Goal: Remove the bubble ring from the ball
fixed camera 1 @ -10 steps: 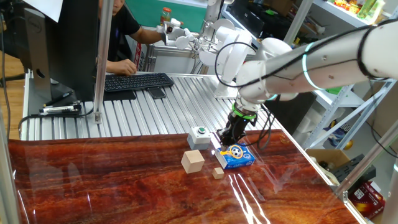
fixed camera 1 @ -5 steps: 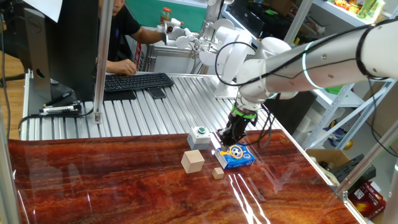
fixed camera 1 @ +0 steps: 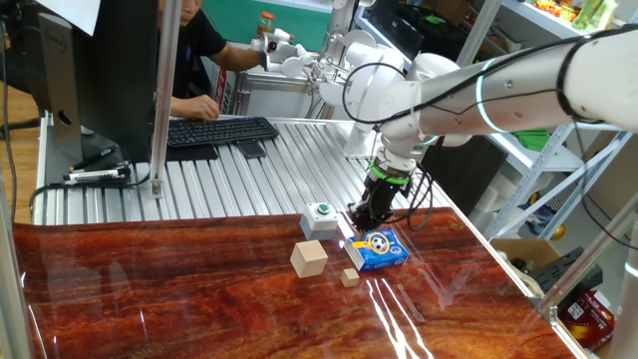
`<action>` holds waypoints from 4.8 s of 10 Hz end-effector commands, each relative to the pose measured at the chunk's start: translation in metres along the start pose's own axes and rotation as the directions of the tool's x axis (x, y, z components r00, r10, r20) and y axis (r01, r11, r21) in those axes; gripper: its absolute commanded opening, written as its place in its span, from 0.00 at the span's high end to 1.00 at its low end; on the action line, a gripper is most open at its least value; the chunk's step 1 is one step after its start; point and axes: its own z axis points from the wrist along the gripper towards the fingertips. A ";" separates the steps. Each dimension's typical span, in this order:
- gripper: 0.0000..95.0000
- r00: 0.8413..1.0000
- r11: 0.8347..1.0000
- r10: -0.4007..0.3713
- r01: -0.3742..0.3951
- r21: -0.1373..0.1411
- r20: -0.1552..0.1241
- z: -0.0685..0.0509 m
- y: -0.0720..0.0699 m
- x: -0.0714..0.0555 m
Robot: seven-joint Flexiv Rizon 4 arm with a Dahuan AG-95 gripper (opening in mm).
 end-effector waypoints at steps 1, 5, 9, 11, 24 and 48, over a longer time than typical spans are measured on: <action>1.00 1.000 1.000 -0.004 0.004 -0.001 -0.021 -0.007 0.003 0.001; 1.00 1.000 1.000 0.013 -0.013 0.006 -0.024 -0.012 0.004 -0.012; 1.00 1.000 1.000 0.010 -0.010 -0.003 0.002 0.009 0.005 -0.009; 1.00 1.000 1.000 0.004 -0.004 -0.001 0.012 0.009 0.005 -0.009; 1.00 0.998 0.997 0.066 -0.067 -0.037 -0.012 0.009 0.005 -0.009; 1.00 0.871 0.871 0.490 -0.490 -0.021 -0.030 0.015 -0.011 -0.035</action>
